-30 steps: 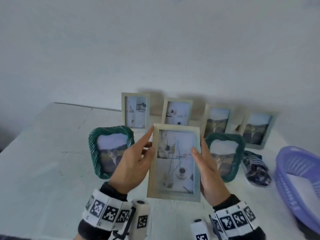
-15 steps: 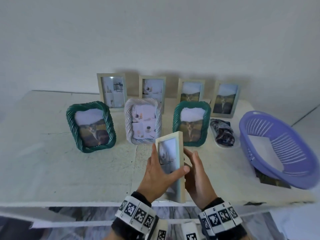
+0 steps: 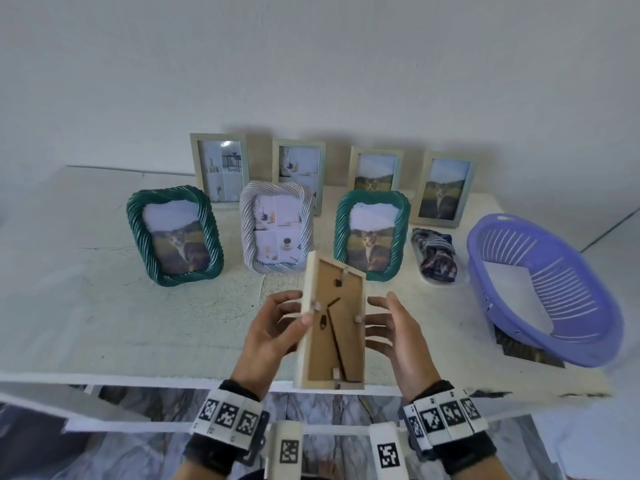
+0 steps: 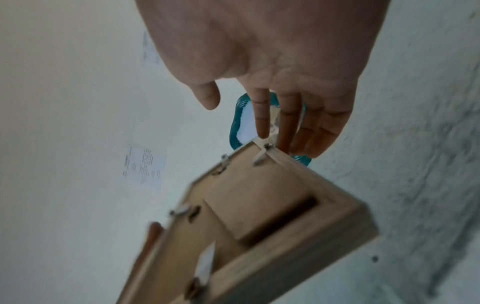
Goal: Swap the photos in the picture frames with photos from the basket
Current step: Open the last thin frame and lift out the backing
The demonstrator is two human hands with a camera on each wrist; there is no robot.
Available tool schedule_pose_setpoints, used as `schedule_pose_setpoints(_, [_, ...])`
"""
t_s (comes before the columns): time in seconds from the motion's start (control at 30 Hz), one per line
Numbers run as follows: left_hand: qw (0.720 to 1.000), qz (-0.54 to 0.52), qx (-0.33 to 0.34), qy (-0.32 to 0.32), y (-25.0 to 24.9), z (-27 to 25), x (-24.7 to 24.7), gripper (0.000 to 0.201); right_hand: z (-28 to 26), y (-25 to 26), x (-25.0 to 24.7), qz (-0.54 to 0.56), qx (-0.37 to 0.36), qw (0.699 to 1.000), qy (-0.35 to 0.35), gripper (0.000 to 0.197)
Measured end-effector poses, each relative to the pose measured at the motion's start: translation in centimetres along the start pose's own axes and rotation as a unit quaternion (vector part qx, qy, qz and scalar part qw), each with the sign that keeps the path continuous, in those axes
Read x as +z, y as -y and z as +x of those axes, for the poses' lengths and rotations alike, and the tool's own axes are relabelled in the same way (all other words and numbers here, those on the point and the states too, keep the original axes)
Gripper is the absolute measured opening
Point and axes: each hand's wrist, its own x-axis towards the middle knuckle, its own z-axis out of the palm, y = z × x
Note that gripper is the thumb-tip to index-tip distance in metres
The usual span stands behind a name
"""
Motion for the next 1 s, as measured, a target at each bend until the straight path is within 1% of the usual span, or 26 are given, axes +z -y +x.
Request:
schedule_pose_setpoints(0.03, [1.0,-0.001,-0.005,-0.025,0.3,0.1,-0.3,0.042,0.0,-0.2,-0.4,-0.037,-0.011,0.999,-0.004,0.037])
schedule_pose_setpoints(0.1, [0.996,0.052,-0.018,-0.068,1.4,0.5,-0.7,0.027,0.1,-0.9,-1.2,-0.135,-0.052,0.989,0.007,0.03])
schedule_pose_setpoints(0.2, [0.981,0.148,-0.054,-0.109,3.9,1.3,-1.0,0.014,-0.1,-1.8,-1.8,-0.272,-0.127,0.954,0.02,0.016])
schedule_pose_setpoints(0.27, [0.967,0.214,-0.064,-0.118,5.4,1.7,-1.1,0.014,0.1,-2.7,-2.0,-0.338,-0.156,0.928,0.026,0.019])
schedule_pose_setpoints(0.33, [0.952,0.278,-0.05,-0.119,6.1,1.7,-0.8,0.022,0.4,-3.6,-2.1,-0.389,-0.175,0.904,0.02,0.024])
schedule_pose_setpoints(0.4, [0.93,0.345,-0.022,-0.124,6.2,1.7,-0.5,0.026,0.6,-4.2,-2.2,-0.422,-0.19,0.886,0.015,0.026])
schedule_pose_setpoints(0.47, [0.919,0.375,-0.003,-0.124,6.2,1.7,-0.2,0.027,0.7,-4.4,-2.3,-0.447,-0.205,0.87,0.018,0.027])
schedule_pose_setpoints(0.63, [0.912,0.395,0.011,-0.112,6.5,2.5,0.2,0.033,1.3,-4.8,-2.1,-0.492,-0.22,0.842,0.025,0.027])
schedule_pose_setpoints(0.7, [0.906,0.408,0.01,-0.109,6.4,2.7,0.4,0.032,1.5,-5.0,-2.0,-0.508,-0.221,0.832,0.029,0.026])
schedule_pose_setpoints(0.8, [0.901,0.421,0.009,-0.104,6.2,2.9,0.5,0.031,1.6,-4.5,-1.8,-0.516,-0.229,0.825,0.031,0.014])
schedule_pose_setpoints(0.87, [0.889,0.446,0.015,-0.103,6.2,3.0,0.6,0.031,1.6,-4.0,-1.7,-0.525,-0.228,0.819,0.043,0.008])
schedule_pose_setpoints(1.0, [0.853,0.505,0.026,-0.127,6.1,3.4,1.3,0.027,2.2,-3.5,-2.0,-0.553,-0.207,0.804,0.073,0.011])
